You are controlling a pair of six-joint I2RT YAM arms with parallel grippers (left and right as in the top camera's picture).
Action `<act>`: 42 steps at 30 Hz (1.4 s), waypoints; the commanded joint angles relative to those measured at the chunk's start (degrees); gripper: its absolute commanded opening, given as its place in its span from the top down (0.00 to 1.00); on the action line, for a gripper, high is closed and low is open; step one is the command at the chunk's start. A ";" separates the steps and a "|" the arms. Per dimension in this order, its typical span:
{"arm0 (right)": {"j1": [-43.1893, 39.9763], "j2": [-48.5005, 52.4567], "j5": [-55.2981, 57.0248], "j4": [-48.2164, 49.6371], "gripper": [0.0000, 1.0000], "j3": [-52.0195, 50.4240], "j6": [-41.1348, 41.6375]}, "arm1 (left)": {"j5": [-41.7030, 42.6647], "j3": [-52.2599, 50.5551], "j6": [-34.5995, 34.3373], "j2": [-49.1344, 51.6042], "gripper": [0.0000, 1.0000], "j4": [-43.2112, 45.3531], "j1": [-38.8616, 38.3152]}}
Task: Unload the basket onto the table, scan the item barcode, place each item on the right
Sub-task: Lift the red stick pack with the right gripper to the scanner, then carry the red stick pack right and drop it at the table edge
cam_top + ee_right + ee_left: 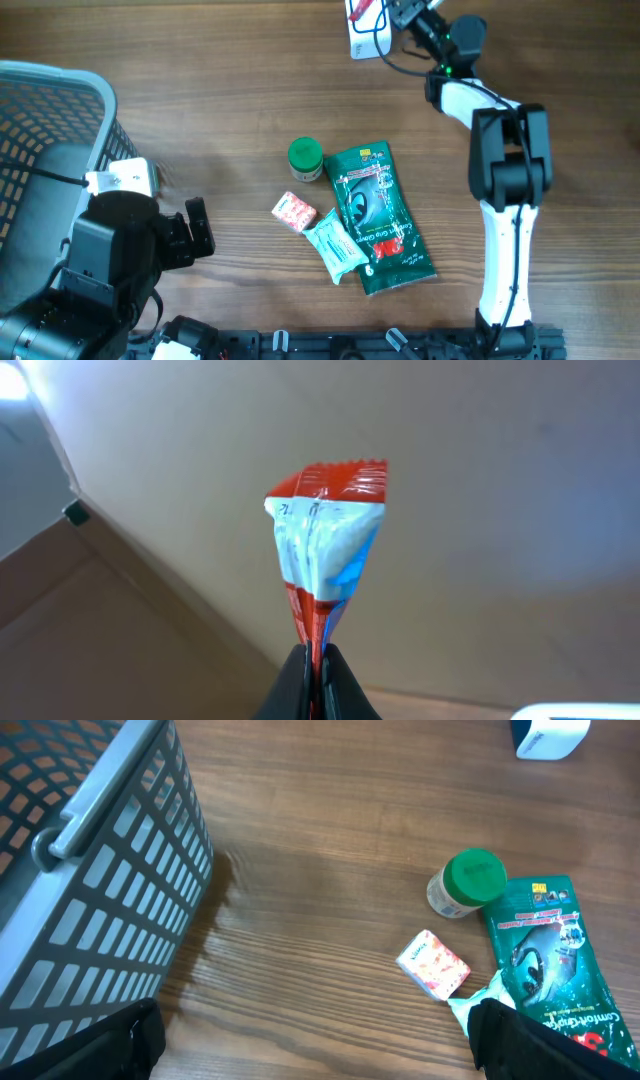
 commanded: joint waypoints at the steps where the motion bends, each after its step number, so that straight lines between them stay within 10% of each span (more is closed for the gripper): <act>1: 0.09 8.02 2.71 -1.40 0.96 8.24 4.46 | 0.26 -0.04 -0.52 0.00 0.00 0.13 0.24; 15: -3.04 13.46 -11.56 -1.44 0.96 17.84 0.46 | 0.26 -0.04 -0.52 0.00 0.00 0.13 0.24; 26: -17.64 1.42 -28.33 -38.01 0.95 22.47 -18.69 | 0.26 -0.04 -0.52 0.00 0.00 0.13 0.24; 33: -29.16 -6.95 12.81 -89.35 0.96 22.47 -48.19 | 0.26 -0.04 -0.52 0.00 0.00 0.13 0.24; 38: -36.74 -6.99 41.51 -101.11 0.95 21.81 -47.84 | 0.28 -0.04 -0.52 0.00 0.00 0.13 0.24; 42: -42.25 -6.99 43.30 -105.18 0.93 21.81 -47.98 | 0.26 -0.04 -0.50 0.00 0.00 0.13 0.24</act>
